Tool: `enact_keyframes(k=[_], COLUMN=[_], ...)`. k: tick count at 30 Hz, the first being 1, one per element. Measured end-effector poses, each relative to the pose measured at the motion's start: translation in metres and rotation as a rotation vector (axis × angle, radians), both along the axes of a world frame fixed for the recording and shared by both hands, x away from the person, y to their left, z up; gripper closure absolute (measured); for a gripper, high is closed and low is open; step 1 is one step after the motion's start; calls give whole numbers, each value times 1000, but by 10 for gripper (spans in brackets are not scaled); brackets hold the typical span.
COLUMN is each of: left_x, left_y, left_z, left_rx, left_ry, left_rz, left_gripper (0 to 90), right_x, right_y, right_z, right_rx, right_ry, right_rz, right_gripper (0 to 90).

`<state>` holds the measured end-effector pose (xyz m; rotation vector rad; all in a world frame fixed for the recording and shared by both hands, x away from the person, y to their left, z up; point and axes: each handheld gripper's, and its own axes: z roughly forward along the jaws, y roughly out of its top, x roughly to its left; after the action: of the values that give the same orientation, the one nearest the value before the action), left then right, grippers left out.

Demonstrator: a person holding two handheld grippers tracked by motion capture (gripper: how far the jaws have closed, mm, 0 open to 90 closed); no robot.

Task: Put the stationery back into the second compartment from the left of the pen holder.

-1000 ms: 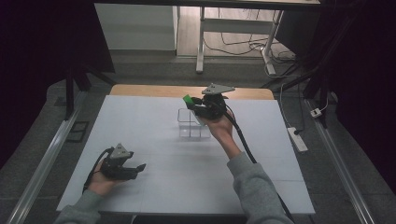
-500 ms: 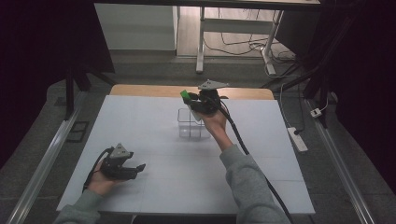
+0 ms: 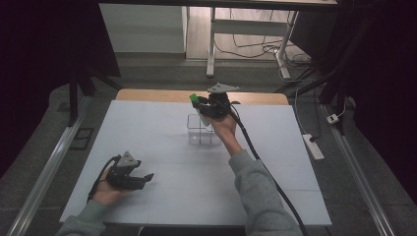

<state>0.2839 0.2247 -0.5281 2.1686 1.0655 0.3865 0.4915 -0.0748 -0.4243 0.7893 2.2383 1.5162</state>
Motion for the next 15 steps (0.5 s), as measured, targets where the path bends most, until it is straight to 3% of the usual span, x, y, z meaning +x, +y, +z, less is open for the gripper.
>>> enact_keyframes(k=[6, 15], left_x=[0, 0], left_y=[-1, 0], left_z=[0, 0], left_rx=[5, 3], left_ry=[-4, -5], left_rz=[-4, -2], left_gripper=[278, 277], right_x=[-2, -17], right_y=[-2, -11], right_z=[1, 0], right_rx=[-32, -82], right_ry=[18, 21], right_rz=[0, 34], right_gripper=[521, 487])
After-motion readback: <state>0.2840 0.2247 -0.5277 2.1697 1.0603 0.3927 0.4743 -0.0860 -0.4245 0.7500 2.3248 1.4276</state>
